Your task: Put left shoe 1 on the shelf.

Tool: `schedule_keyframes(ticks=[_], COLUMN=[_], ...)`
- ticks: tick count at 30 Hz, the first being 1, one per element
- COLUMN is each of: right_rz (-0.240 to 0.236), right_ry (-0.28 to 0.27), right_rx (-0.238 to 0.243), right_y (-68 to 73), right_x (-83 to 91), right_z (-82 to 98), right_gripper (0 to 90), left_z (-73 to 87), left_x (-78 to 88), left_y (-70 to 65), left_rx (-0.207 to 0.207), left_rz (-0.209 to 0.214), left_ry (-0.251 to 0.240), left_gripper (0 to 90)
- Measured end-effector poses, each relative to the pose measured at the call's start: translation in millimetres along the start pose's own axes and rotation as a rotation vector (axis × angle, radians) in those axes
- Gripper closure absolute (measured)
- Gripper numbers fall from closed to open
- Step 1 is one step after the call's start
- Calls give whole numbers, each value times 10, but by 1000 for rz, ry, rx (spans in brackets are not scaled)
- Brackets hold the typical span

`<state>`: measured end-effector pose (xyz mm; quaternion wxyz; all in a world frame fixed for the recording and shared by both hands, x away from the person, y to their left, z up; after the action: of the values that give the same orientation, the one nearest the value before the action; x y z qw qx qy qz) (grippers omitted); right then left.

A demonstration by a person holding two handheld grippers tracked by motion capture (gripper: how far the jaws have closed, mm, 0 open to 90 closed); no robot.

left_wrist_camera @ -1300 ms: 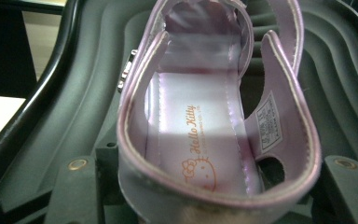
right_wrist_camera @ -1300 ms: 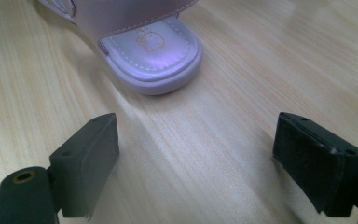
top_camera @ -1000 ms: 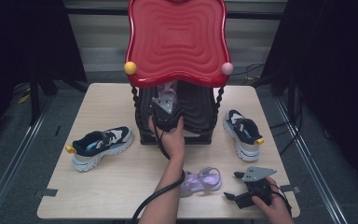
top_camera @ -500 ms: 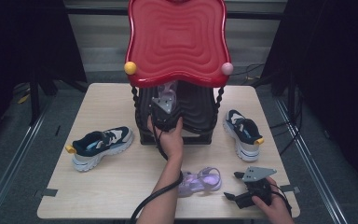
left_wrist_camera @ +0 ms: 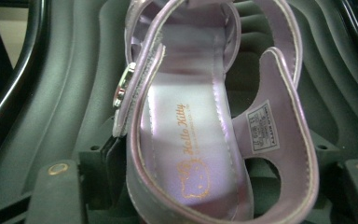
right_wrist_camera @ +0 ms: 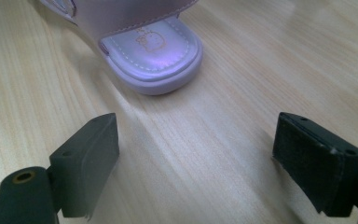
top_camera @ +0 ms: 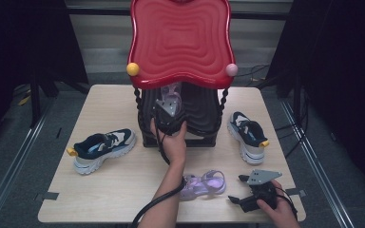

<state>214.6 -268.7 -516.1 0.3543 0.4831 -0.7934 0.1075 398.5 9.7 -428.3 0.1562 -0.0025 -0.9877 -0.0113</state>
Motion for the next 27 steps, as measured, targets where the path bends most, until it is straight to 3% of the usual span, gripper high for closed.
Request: schedule_keyframes(ticks=[10,14,20,27], right_rz=[0,0,0,0], right_ry=[0,0,0,0], right_rx=[0,0,1,1], right_y=[0,0,-1,-1], right_x=[0,0,0,0], right_z=[0,0,0,0], right_gripper=[138,138,138,138], left_z=[1,-3,-21,-25], left_x=[2,15,53,122], left_y=[45,85,153,224], left_rx=[-26,-28,-67,-74], left_rz=[38,50,79,115], left_ry=[39,45,61,70], left_gripper=[184,176,170,168])
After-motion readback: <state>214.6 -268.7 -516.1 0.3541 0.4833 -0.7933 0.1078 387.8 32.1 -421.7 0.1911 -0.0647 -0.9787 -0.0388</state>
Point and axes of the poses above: each handheld gripper's, and its own axes: x roughly backward along the jaws, z roughly out of its underside, y roughly to its left, the point moved 1 cm from there along -x, roughly forward along the jaws, and after that the axes turned 12 degrees about -z, right-handed, at the moved point
